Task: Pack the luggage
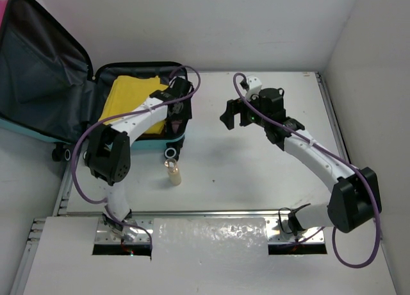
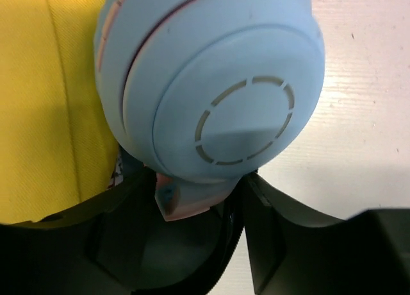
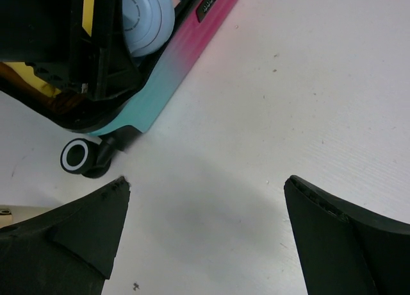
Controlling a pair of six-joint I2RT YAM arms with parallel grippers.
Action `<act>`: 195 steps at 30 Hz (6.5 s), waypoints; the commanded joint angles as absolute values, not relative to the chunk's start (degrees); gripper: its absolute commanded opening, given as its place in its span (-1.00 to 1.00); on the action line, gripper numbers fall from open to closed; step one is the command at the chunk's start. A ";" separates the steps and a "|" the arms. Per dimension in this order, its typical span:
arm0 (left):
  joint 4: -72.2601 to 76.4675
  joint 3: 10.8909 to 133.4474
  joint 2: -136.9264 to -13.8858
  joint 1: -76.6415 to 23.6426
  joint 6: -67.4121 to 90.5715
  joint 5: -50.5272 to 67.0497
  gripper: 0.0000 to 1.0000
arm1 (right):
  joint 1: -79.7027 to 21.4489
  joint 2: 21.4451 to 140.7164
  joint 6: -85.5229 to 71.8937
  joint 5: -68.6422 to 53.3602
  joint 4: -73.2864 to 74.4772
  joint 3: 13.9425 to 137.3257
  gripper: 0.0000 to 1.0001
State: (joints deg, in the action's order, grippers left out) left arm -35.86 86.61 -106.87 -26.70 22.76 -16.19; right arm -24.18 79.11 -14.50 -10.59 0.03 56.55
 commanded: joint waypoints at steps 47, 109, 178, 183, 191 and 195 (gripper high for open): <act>-39.90 105.46 -112.94 -11.78 15.73 2.63 -1.00 | -24.35 76.46 -13.10 -13.10 -2.90 52.65 0.97; -11.17 104.94 -112.49 16.09 50.71 0.26 -0.98 | -24.34 87.71 -11.78 -14.59 -1.67 57.57 0.97; -20.21 110.38 -122.53 12.13 38.07 10.74 -0.43 | -24.35 90.79 -16.00 -22.15 -5.54 57.04 0.97; -29.34 119.25 -120.06 12.13 34.99 2.82 0.42 | -24.35 92.19 -16.52 -23.02 -5.19 58.18 0.97; -31.55 118.31 -113.82 12.48 32.34 0.70 1.00 | -25.92 93.87 -16.00 -22.15 -1.68 62.13 0.98; -34.01 114.46 -108.49 12.48 32.26 1.06 1.00 | -31.35 93.08 -11.54 -18.05 2.17 64.59 0.98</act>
State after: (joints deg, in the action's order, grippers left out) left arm -31.90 117.69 -114.39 12.10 33.43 2.07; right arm -26.87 94.24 -15.62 -20.80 0.03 60.66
